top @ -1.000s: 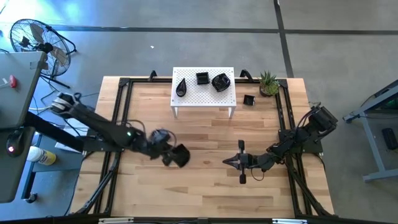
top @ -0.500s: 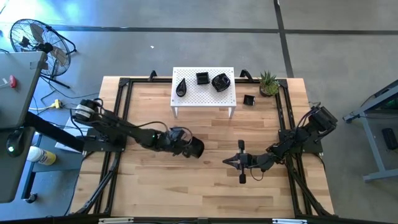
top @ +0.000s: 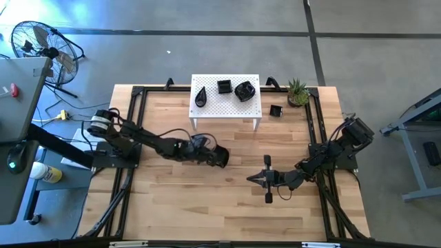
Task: Pick & Place Mini shaped plates
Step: Stack the leaf shaped bowl on top of the leaf shaped bowls on the shelf
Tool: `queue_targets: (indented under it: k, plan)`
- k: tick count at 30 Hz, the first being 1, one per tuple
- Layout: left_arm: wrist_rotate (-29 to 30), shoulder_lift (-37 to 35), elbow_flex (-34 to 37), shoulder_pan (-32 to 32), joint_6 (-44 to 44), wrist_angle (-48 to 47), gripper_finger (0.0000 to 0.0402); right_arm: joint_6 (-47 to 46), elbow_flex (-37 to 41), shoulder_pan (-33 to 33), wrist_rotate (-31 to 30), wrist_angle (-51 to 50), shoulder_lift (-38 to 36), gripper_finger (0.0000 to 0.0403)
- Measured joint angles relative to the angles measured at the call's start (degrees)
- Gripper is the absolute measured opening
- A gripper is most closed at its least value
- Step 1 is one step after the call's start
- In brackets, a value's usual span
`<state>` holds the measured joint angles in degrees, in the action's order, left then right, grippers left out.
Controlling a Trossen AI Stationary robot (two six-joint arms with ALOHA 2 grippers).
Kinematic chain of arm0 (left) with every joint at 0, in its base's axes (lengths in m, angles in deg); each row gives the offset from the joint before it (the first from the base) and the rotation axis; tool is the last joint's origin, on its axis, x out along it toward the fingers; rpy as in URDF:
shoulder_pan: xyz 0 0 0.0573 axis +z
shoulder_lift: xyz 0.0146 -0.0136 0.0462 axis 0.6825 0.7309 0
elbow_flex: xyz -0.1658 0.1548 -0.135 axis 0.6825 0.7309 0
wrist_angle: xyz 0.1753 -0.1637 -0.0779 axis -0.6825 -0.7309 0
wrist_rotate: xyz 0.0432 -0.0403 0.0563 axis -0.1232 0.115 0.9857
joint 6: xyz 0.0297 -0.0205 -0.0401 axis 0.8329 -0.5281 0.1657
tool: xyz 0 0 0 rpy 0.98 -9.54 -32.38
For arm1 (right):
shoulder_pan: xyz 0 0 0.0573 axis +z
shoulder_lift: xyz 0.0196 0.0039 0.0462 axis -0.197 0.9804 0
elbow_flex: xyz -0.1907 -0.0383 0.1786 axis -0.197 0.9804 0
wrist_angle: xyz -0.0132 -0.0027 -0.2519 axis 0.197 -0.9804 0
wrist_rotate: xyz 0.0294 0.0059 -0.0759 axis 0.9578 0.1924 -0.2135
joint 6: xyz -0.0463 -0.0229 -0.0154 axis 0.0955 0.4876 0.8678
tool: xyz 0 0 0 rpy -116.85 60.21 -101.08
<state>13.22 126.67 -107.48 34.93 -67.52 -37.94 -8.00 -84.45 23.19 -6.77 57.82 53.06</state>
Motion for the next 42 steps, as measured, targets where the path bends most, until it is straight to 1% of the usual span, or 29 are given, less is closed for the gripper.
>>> queue_targets:
  k: [3, 8, 10, 13, 15, 19, 21, 24, 26, 27, 30, 33, 38, 40, 42]
  plan:
    - [-2.6, 0.0, 0.0, 0.4, 0.8, -0.2, 0.0016, -0.9, 0.0, 0.0, -0.1, 0.0, 0.0, 0.0006]
    - [-5.1, 0.0, 0.0, 0.6, 4.8, -0.6, 0.0047, -1.8, 0.0, 0.0, -0.7, 0.0, 0.0, 0.0011]
    - [-5.2, -0.1, 0.0, 0.6, 7.4, -0.7, 0.0061, -2.7, 0.0, 0.0, -1.4, 0.0, 0.0, 0.0011]
    - [-6.4, -2.2, 0.0, 0.6, 11.7, -2.0, 0.0076, -4.6, 0.0, 0.0, -1.4, -0.1, 0.0, 0.0012]
    - [-7.7, -4.2, 0.0, 0.6, 14.4, -4.0, 0.0079, -5.1, 0.0, 0.0, -1.4, -0.4, 0.0, 0.0012]
    - [-8.2, -9.1, 0.0, 0.5, 20.9, -7.6, 0.0066, -5.4, 0.0, -0.1, -1.6, -0.4, 0.0, 0.0012]
    - [-7.5, -12.0, 0.1, -0.4, 24.6, -8.0, 0.0049, -6.5, 0.0, -0.2, -1.7, -0.5, 0.0, 0.0012]
    - [-4.5, -15.8, 1.8, -2.3, 29.0, -5.8, 0.0013, -8.6, 0.0, -0.9, -1.9, -0.6, 0.0, 0.0012]
    - [-2.9, -18.0, 4.1, -3.6, 31.9, -2.6, 0.0005, -10.4, 0.0, -1.6, -3.0, -0.7, 0.0, 0.0012]
    - [-1.9, -19.0, 5.7, -4.2, 33.2, 0.3, 0.0007, -11.6, 0.0, -2.0, -3.2, -0.8, 0.0, 0.0012]
    - [-1.7, -21.6, 11.7, -5.6, 37.6, 11.6, 0.0010, -16.6, -0.4, -3.3, -4.2, -1.6, 0.0, 0.0012]
    - [-2.5, -22.0, 18.4, -6.0, 41.5, 25.0, 0.0002, -21.3, -2.2, -4.3, -4.2, -4.8, 0.0, 0.0014]
    - [-4.9, -22.0, 28.8, -5.8, 45.9, 45.3, 0.0002, -23.9, -8.9, -4.7, -4.1, -15.1, 0.0, 0.0036]
    - [-4.8, -22.0, 31.9, -5.8, 47.5, 49.9, 0.0001, -26.6, -12.2, -4.7, -5.4, -21.5, 0.0, 0.0051]
    - [-3.6, -22.0, 34.5, -5.8, 48.1, 53.5, 0.0001, -32.0, -15.6, -5.4, -6.2, -29.7, 0.0, 0.0068]
